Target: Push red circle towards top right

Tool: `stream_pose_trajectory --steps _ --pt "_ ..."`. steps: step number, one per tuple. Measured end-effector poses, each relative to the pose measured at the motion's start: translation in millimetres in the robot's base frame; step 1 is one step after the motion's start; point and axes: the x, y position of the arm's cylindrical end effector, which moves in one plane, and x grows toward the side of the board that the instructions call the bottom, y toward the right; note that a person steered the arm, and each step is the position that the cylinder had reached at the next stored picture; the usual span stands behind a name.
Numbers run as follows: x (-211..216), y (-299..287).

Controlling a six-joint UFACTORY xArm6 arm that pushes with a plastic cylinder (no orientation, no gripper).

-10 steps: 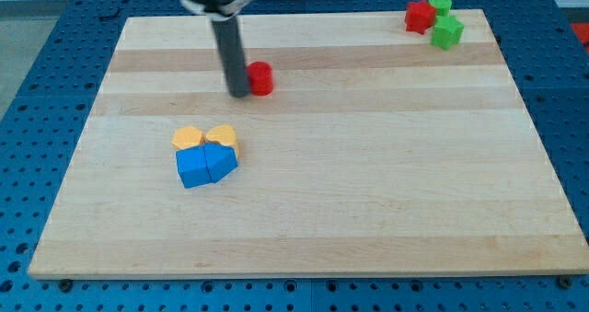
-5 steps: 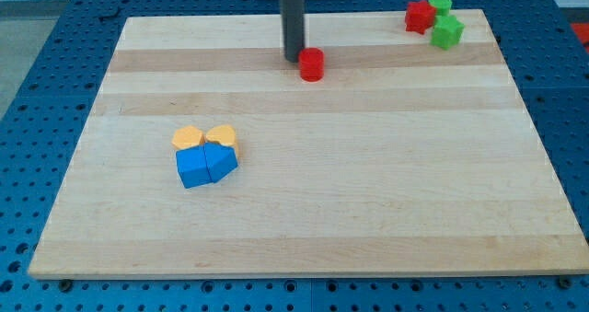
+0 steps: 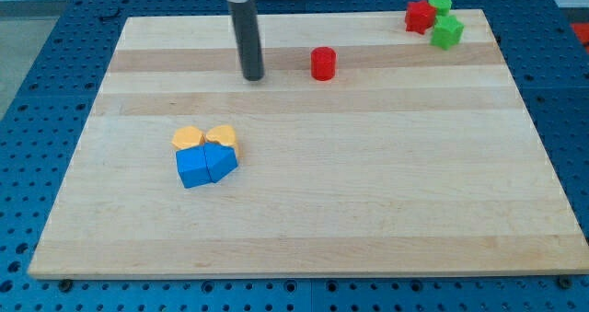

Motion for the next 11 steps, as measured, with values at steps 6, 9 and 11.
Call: stream_pose_trajectory --steps 6,9,11 --pt "25 107" --pt "-17 156" --pt "-10 173"
